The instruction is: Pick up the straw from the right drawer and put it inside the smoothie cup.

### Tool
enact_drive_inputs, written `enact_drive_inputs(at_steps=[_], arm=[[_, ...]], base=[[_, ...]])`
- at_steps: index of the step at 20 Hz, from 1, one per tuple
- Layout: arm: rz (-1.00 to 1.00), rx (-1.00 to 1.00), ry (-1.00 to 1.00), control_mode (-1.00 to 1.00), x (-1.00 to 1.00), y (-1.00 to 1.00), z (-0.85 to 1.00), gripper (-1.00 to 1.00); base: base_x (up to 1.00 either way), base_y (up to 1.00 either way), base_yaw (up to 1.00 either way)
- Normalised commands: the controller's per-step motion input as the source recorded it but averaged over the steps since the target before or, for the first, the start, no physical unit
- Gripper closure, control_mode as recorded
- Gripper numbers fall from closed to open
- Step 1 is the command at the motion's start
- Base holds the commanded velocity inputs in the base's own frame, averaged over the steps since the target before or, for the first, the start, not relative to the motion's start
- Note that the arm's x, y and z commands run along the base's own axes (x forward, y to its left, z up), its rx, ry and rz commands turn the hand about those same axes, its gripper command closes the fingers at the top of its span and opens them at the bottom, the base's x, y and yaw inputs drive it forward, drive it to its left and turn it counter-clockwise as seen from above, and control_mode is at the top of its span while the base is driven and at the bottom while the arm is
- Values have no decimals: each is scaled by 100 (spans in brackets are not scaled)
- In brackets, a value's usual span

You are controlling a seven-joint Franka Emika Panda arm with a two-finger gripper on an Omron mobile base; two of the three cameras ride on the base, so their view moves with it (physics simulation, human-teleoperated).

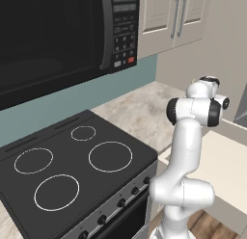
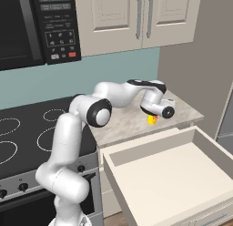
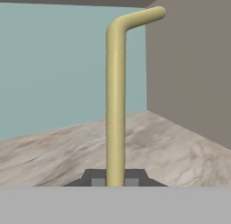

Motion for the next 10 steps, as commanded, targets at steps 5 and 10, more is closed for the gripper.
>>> enact_drive_inputs(at_steps=[5, 10], arm=[[1, 0, 0, -100, -11, 0, 0, 100], [0, 0, 0, -100, 0, 0, 0, 100]], base=[[0, 0, 0], [0, 0, 0]])
